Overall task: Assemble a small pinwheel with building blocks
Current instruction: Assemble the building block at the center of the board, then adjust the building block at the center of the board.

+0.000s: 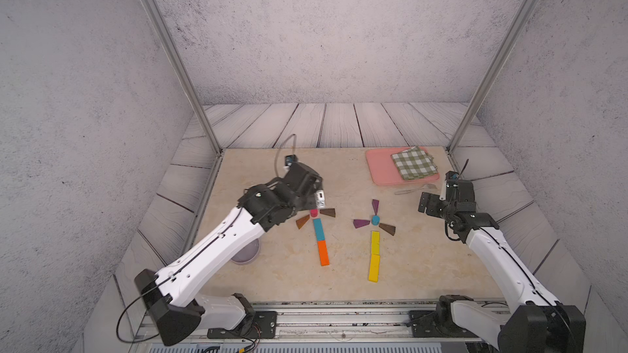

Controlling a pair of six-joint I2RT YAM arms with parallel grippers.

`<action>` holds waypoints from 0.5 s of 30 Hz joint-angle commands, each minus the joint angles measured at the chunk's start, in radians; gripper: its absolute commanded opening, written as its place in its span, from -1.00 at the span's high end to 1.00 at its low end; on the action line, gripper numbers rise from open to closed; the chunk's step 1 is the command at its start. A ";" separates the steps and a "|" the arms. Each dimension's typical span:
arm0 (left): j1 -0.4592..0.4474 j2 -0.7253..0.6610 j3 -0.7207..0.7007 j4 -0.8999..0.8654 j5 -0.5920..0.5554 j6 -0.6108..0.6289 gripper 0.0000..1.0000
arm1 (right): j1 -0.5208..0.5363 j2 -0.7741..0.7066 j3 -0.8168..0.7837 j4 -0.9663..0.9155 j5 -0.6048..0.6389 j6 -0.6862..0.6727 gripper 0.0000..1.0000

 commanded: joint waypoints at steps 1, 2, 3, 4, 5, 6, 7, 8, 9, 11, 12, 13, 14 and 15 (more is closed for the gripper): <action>0.117 -0.001 -0.109 0.049 0.061 0.126 -0.92 | -0.005 -0.032 -0.006 0.013 0.025 -0.014 -0.98; 0.151 -0.009 -0.123 0.065 0.098 0.135 -0.92 | -0.004 -0.032 -0.007 0.009 0.022 -0.014 -0.98; 0.162 -0.018 -0.141 0.092 0.135 0.154 -0.92 | -0.005 -0.035 -0.008 0.007 0.015 -0.014 -0.98; 0.163 -0.022 -0.149 0.100 0.143 0.167 -0.92 | -0.005 -0.036 -0.005 -0.005 0.004 -0.008 -0.98; 0.164 -0.024 -0.152 0.094 0.129 0.172 -0.92 | -0.006 -0.037 0.007 -0.033 -0.013 0.006 -0.98; 0.176 -0.028 -0.152 0.069 0.089 0.165 -0.92 | -0.004 -0.037 0.021 -0.066 -0.046 0.030 -0.97; 0.205 -0.030 -0.151 0.040 0.065 0.147 -0.92 | -0.004 -0.038 0.032 -0.097 -0.085 0.073 -0.98; 0.255 -0.040 -0.155 0.024 0.086 0.138 -0.93 | 0.001 -0.040 0.041 -0.136 -0.157 0.118 -0.97; 0.338 -0.056 -0.183 0.043 0.144 0.141 -0.92 | 0.028 -0.045 0.047 -0.179 -0.201 0.169 -0.98; 0.471 -0.092 -0.247 0.099 0.237 0.144 -0.93 | 0.159 -0.051 0.044 -0.253 -0.152 0.227 -0.97; 0.522 -0.105 -0.272 0.123 0.258 0.155 -0.92 | 0.253 -0.046 0.035 -0.293 -0.094 0.268 -0.98; 0.556 -0.110 -0.286 0.135 0.250 0.168 -0.92 | 0.325 -0.039 0.021 -0.316 -0.080 0.299 -0.98; 0.576 -0.107 -0.293 0.139 0.229 0.178 -0.92 | 0.367 -0.033 0.000 -0.330 -0.077 0.332 -0.98; 0.598 -0.100 -0.297 0.140 0.198 0.187 -0.92 | 0.419 -0.032 -0.035 -0.328 -0.072 0.382 -0.99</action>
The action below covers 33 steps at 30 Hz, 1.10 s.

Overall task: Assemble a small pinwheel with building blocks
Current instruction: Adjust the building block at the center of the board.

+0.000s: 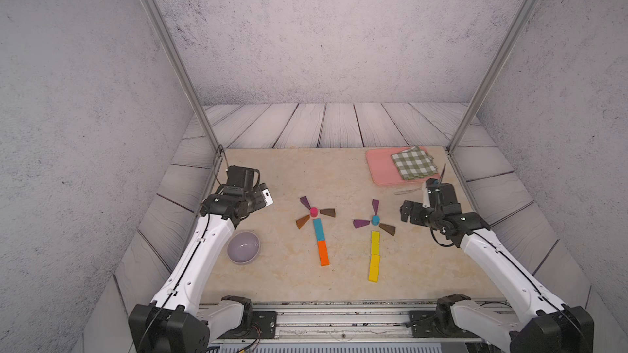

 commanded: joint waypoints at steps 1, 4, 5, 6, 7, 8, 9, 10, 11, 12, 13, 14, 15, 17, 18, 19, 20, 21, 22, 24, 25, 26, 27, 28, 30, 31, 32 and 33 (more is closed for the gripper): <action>0.068 0.003 -0.025 0.038 0.014 0.031 -0.93 | 0.153 -0.012 -0.088 -0.104 0.027 0.185 -0.93; 0.150 0.021 -0.055 0.090 0.178 0.003 -0.92 | 0.307 -0.016 -0.154 -0.064 0.057 0.277 -0.79; 0.158 0.023 -0.059 0.087 0.187 -0.003 -0.92 | 0.350 -0.008 -0.165 -0.058 0.068 0.304 -0.74; 0.160 0.020 -0.058 0.075 0.175 -0.006 -0.92 | 0.389 -0.003 -0.179 -0.038 0.069 0.321 -0.70; 0.160 0.015 -0.066 0.075 0.167 -0.007 -0.92 | 0.413 0.001 -0.195 -0.005 0.057 0.337 -0.66; 0.162 0.008 -0.076 0.085 0.169 -0.009 -0.92 | 0.429 0.010 -0.216 0.041 0.023 0.349 -0.61; 0.164 0.005 -0.083 0.092 0.181 -0.011 -0.93 | 0.437 0.022 -0.233 0.088 -0.007 0.356 -0.51; 0.165 0.004 -0.083 0.092 0.188 -0.011 -0.92 | 0.448 0.035 -0.241 0.108 -0.012 0.368 -0.47; 0.165 0.007 -0.080 0.087 0.191 -0.008 -0.92 | 0.456 0.051 -0.243 0.122 -0.021 0.373 -0.47; 0.166 0.009 -0.075 0.075 0.187 -0.006 -0.92 | 0.460 0.062 -0.244 0.133 -0.027 0.370 -0.47; 0.166 0.009 -0.071 0.068 0.183 -0.006 -0.92 | 0.464 0.071 -0.247 0.138 -0.024 0.376 -0.51; 0.167 0.008 -0.070 0.064 0.180 -0.005 -0.92 | 0.466 0.080 -0.254 0.150 -0.029 0.383 -0.55; 0.167 0.005 -0.071 0.064 0.183 -0.003 -0.92 | 0.466 0.090 -0.260 0.162 -0.033 0.383 -0.57; 0.168 -0.001 -0.071 0.066 0.187 -0.003 -0.92 | 0.469 0.106 -0.260 0.173 -0.038 0.389 -0.60; 0.168 -0.005 -0.071 0.065 0.183 -0.003 -0.92 | 0.468 0.112 -0.263 0.185 -0.046 0.391 -0.60; 0.169 -0.008 -0.072 0.065 0.180 -0.003 -0.92 | 0.468 0.117 -0.268 0.198 -0.051 0.396 -0.60; 0.169 -0.009 -0.072 0.065 0.181 -0.002 -0.92 | 0.468 0.123 -0.273 0.215 -0.058 0.403 -0.59; 0.169 -0.009 -0.073 0.066 0.181 -0.003 -0.92 | 0.468 0.131 -0.277 0.232 -0.069 0.403 -0.57; 0.169 -0.009 -0.074 0.066 0.181 -0.003 -0.92 | 0.468 0.140 -0.277 0.240 -0.076 0.405 -0.57; 0.169 -0.008 -0.074 0.064 0.176 -0.003 -0.92 | 0.468 0.163 -0.275 0.244 -0.077 0.408 -0.57; 0.169 -0.007 -0.074 0.065 0.178 -0.003 -0.92 | 0.468 0.171 -0.274 0.247 -0.079 0.408 -0.58; 0.169 -0.006 -0.074 0.064 0.178 -0.003 -0.92 | 0.468 0.178 -0.274 0.250 -0.078 0.407 -0.59; 0.169 -0.005 -0.073 0.064 0.178 -0.003 -0.92 | 0.468 0.188 -0.274 0.256 -0.082 0.406 -0.60; 0.169 -0.005 -0.073 0.064 0.178 -0.003 -0.92 | 0.469 0.195 -0.273 0.257 -0.081 0.405 -0.61; 0.169 -0.001 -0.073 0.063 0.179 -0.002 -0.92 | 0.469 0.202 -0.268 0.251 -0.076 0.405 -0.62; 0.169 -0.003 -0.071 0.061 0.179 -0.002 -0.92 | 0.468 0.201 -0.266 0.248 -0.074 0.405 -0.62; 0.169 -0.003 -0.069 0.059 0.175 -0.002 -0.93 | 0.468 0.199 -0.267 0.245 -0.070 0.406 -0.63; 0.169 -0.005 -0.069 0.060 0.173 -0.002 -0.92 | 0.468 0.197 -0.266 0.241 -0.063 0.405 -0.64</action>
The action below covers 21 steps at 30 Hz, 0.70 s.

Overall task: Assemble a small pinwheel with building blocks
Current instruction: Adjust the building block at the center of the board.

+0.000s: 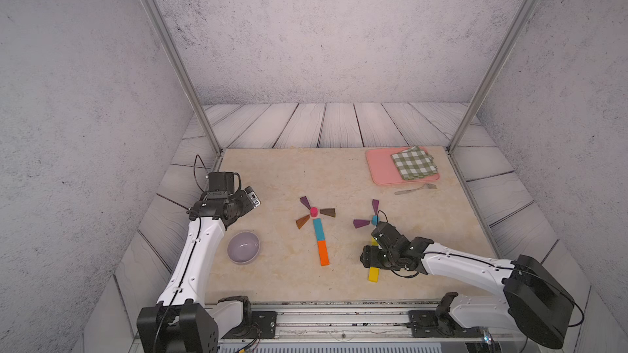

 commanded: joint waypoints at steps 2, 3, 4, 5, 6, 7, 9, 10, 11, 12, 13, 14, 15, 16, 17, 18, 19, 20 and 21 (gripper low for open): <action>0.006 -0.012 0.002 -0.008 -0.005 0.006 -0.92 | 0.004 0.002 -0.002 -0.008 0.017 0.009 -0.66; 0.007 -0.012 0.002 -0.008 -0.006 0.006 -0.92 | 0.004 0.003 -0.003 -0.003 0.016 0.006 -0.68; 0.007 -0.013 0.001 -0.006 -0.006 0.005 -0.92 | 0.004 0.005 -0.002 -0.001 0.014 0.003 -0.68; 0.007 -0.011 0.001 -0.006 -0.006 0.005 -0.92 | 0.004 0.008 -0.001 0.005 0.008 0.003 -0.68; 0.008 -0.009 0.002 -0.007 -0.005 0.005 -0.92 | 0.004 0.013 -0.002 0.011 0.003 0.002 -0.69; 0.007 -0.008 0.002 -0.006 -0.004 0.005 -0.92 | 0.004 0.016 -0.001 0.016 -0.001 -0.001 -0.69; 0.008 -0.004 0.002 -0.006 -0.003 0.005 -0.92 | 0.005 0.028 0.000 0.028 -0.006 -0.003 -0.69; 0.008 -0.005 0.003 -0.006 -0.003 0.005 -0.92 | 0.004 0.032 0.000 0.032 -0.006 -0.003 -0.69; 0.008 -0.003 0.002 -0.006 -0.003 0.005 -0.92 | 0.005 0.035 0.003 0.033 -0.006 -0.003 -0.69; 0.008 -0.004 0.001 -0.005 -0.003 0.005 -0.92 | 0.004 0.040 0.005 0.035 -0.007 -0.005 -0.69; 0.008 -0.001 0.003 -0.006 -0.003 0.005 -0.92 | 0.005 0.043 0.010 0.032 -0.007 -0.005 -0.70; 0.008 -0.002 0.004 -0.008 -0.003 0.005 -0.92 | 0.004 0.044 0.012 0.027 -0.002 -0.005 -0.70; 0.009 -0.002 0.004 -0.009 -0.005 0.005 -0.92 | 0.004 0.042 0.013 0.023 0.004 -0.004 -0.70; 0.009 -0.004 0.004 -0.010 -0.006 0.005 -0.92 | 0.004 0.037 0.009 0.023 0.006 -0.002 -0.70; 0.010 -0.005 0.004 -0.008 -0.006 0.005 -0.92 | 0.005 0.033 0.007 0.023 0.012 0.000 -0.71; 0.010 -0.007 0.004 -0.006 -0.006 0.005 -0.92 | 0.004 0.032 0.004 0.027 0.012 -0.002 -0.71; 0.010 -0.007 0.003 -0.006 -0.007 0.004 -0.92 | 0.004 0.030 0.002 0.031 0.011 -0.003 -0.71; 0.011 -0.006 0.003 -0.008 -0.007 0.005 -0.92 | 0.004 0.031 0.004 0.030 0.011 -0.003 -0.72; 0.010 -0.006 0.002 -0.008 -0.005 0.005 -0.92 | 0.004 0.033 0.004 0.026 0.011 -0.005 -0.72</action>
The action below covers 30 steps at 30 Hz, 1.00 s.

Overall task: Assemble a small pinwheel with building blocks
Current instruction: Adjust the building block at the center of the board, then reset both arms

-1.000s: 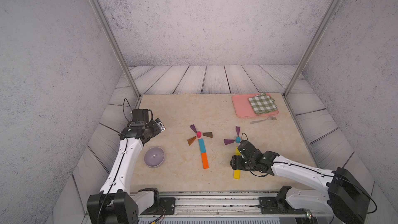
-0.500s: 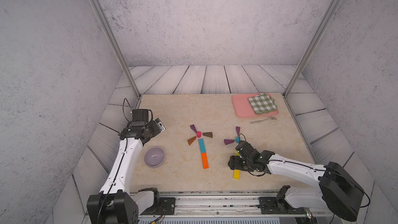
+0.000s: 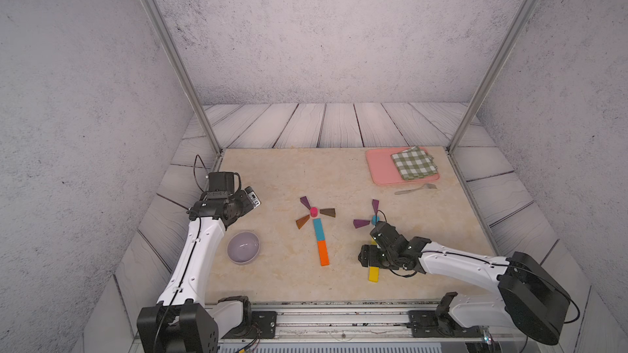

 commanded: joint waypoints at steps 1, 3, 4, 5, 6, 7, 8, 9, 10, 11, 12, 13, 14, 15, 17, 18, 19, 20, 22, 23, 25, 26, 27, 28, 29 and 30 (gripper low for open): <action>0.011 -0.004 0.003 -0.008 -0.006 0.005 -0.92 | 0.004 0.002 0.006 -0.016 0.011 -0.005 -0.74; 0.011 -0.005 0.001 -0.005 -0.009 0.005 -0.92 | 0.004 -0.007 0.014 -0.042 0.025 -0.016 -0.76; 0.010 -0.007 0.000 -0.005 -0.011 0.004 -0.92 | 0.005 -0.016 0.018 -0.054 0.030 -0.024 -0.77; 0.012 -0.007 -0.002 -0.003 -0.016 0.002 -0.92 | 0.003 -0.030 0.026 -0.079 0.039 -0.037 -0.78; 0.012 -0.007 -0.003 0.001 -0.022 0.001 -0.92 | 0.003 -0.049 0.042 -0.124 0.063 -0.049 -0.82; 0.012 -0.008 -0.005 0.006 -0.028 0.002 -0.92 | 0.003 -0.070 0.058 -0.180 0.094 -0.059 -0.86; 0.012 -0.013 -0.008 0.015 -0.044 0.004 -0.92 | 0.003 -0.101 0.080 -0.245 0.131 -0.076 -0.92; 0.011 -0.019 -0.014 0.026 -0.067 0.002 -0.92 | 0.003 -0.142 0.103 -0.310 0.176 -0.090 -0.99; 0.012 -0.027 -0.020 0.034 -0.091 -0.002 -0.92 | 0.003 -0.180 0.120 -0.363 0.218 -0.102 -0.98; 0.011 -0.039 -0.031 0.053 -0.117 -0.006 -0.92 | 0.002 -0.233 0.145 -0.418 0.272 -0.127 -0.98; 0.012 -0.057 -0.046 0.082 -0.133 -0.006 -0.92 | 0.003 -0.287 0.174 -0.460 0.341 -0.159 -0.98; 0.011 -0.071 -0.061 0.114 -0.152 0.000 -0.92 | 0.001 -0.329 0.195 -0.477 0.406 -0.197 -0.98; 0.012 -0.090 -0.087 0.156 -0.187 0.001 -0.92 | 0.001 -0.386 0.218 -0.485 0.508 -0.240 -0.98; 0.012 -0.107 -0.111 0.200 -0.221 0.010 -0.92 | 0.000 -0.427 0.230 -0.475 0.609 -0.281 -0.98; 0.012 -0.136 -0.187 0.342 -0.266 0.125 -0.92 | -0.019 -0.519 0.176 -0.325 0.839 -0.449 -0.98; 0.014 -0.144 -0.219 0.381 -0.301 0.158 -0.92 | -0.045 -0.554 0.122 -0.198 0.910 -0.545 -0.98; 0.021 -0.148 -0.246 0.414 -0.336 0.163 -0.92 | -0.101 -0.586 0.055 -0.055 0.921 -0.652 -0.98; 0.035 -0.148 -0.271 0.438 -0.340 0.166 -0.92 | -0.188 -0.610 -0.007 0.063 0.877 -0.704 -0.98; 0.049 -0.143 -0.321 0.507 -0.331 0.213 -0.92 | -0.396 -0.625 -0.100 0.207 0.669 -0.687 -0.98; 0.050 -0.137 -0.350 0.552 -0.344 0.230 -0.92 | -0.488 -0.610 -0.155 0.308 0.592 -0.690 -0.98; 0.051 -0.120 -0.409 0.640 -0.358 0.274 -0.92 | -0.598 -0.526 -0.237 0.477 0.534 -0.702 -0.98; 0.051 -0.103 -0.441 0.697 -0.357 0.308 -0.92 | -0.639 -0.455 -0.256 0.556 0.525 -0.730 -0.98; 0.051 -0.089 -0.465 0.737 -0.357 0.330 -0.92 | -0.665 -0.396 -0.249 0.576 0.537 -0.736 -0.98; 0.051 -0.063 -0.497 0.794 -0.357 0.355 -0.92 | -0.690 -0.320 -0.225 0.566 0.548 -0.727 -0.98; 0.050 -0.027 -0.542 0.882 -0.353 0.385 -0.92 | -0.713 -0.245 -0.207 0.583 0.537 -0.719 -0.98; 0.050 0.007 -0.578 0.964 -0.349 0.407 -0.92 | -0.729 -0.187 -0.205 0.630 0.523 -0.714 -0.98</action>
